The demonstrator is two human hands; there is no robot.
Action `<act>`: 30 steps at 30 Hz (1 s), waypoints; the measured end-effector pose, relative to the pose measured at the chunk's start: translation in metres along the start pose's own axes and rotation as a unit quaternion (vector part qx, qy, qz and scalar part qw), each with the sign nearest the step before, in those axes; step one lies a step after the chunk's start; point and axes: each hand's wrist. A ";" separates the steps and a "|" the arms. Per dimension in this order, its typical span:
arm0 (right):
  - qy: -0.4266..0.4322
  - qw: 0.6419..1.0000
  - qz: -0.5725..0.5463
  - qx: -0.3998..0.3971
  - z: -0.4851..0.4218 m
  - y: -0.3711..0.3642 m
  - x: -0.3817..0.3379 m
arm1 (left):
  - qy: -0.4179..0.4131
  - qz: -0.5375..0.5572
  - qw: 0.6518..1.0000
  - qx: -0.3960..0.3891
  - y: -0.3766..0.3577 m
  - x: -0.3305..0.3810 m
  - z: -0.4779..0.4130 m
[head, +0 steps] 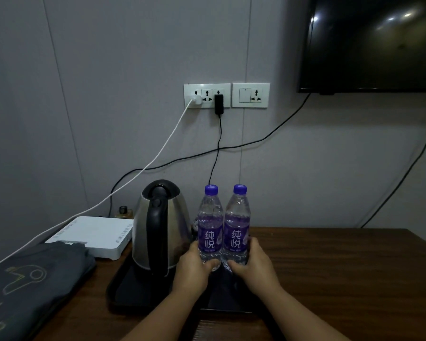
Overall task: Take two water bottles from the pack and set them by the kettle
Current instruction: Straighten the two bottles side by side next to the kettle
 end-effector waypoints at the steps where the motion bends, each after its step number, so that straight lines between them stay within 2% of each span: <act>1: 0.001 1.000 0.001 0.001 0.000 0.000 0.000 | -0.001 -0.002 1.000 0.000 0.000 0.000 0.000; 30: 0.015 1.000 -0.001 -0.006 0.000 -0.001 0.000 | -0.012 0.001 1.000 -0.016 -0.003 -0.002 0.000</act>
Point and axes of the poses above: each hand's wrist, its own z-axis away from the middle knuckle, its own y-axis out of the back of the hand, x = y × z, and after that the axes turned 4 degrees about z, right-handed
